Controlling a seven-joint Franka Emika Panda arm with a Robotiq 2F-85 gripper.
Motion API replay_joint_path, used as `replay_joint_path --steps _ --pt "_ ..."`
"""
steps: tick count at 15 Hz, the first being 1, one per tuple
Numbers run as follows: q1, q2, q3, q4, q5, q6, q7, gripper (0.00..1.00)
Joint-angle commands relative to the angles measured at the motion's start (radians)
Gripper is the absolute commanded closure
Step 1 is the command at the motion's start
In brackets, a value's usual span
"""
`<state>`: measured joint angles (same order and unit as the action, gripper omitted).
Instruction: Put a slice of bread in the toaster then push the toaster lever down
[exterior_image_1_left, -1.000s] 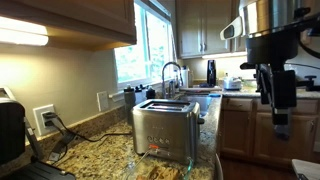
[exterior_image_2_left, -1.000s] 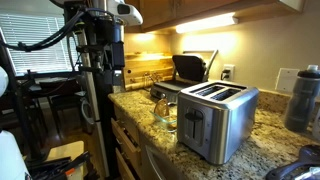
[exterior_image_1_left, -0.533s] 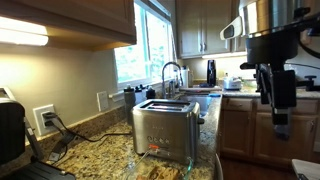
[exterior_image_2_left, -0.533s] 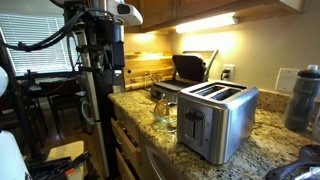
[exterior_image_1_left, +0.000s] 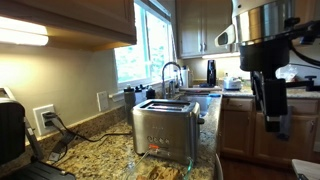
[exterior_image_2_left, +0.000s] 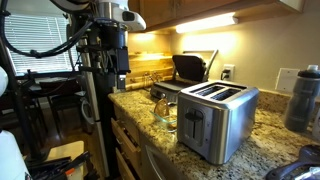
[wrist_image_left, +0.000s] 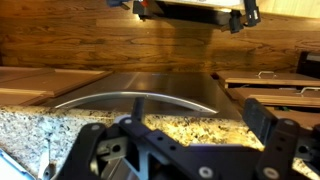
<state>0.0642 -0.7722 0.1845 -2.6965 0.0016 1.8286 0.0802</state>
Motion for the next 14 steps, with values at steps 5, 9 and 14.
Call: replay_joint_path --steps 5,9,14 --pt "0.040 0.243 0.073 0.012 0.057 0.290 0.169 0.00" --pt "0.034 0.411 0.099 0.058 0.025 0.430 0.222 0.00" --pt "0.050 0.452 0.072 0.066 0.022 0.448 0.200 0.00"
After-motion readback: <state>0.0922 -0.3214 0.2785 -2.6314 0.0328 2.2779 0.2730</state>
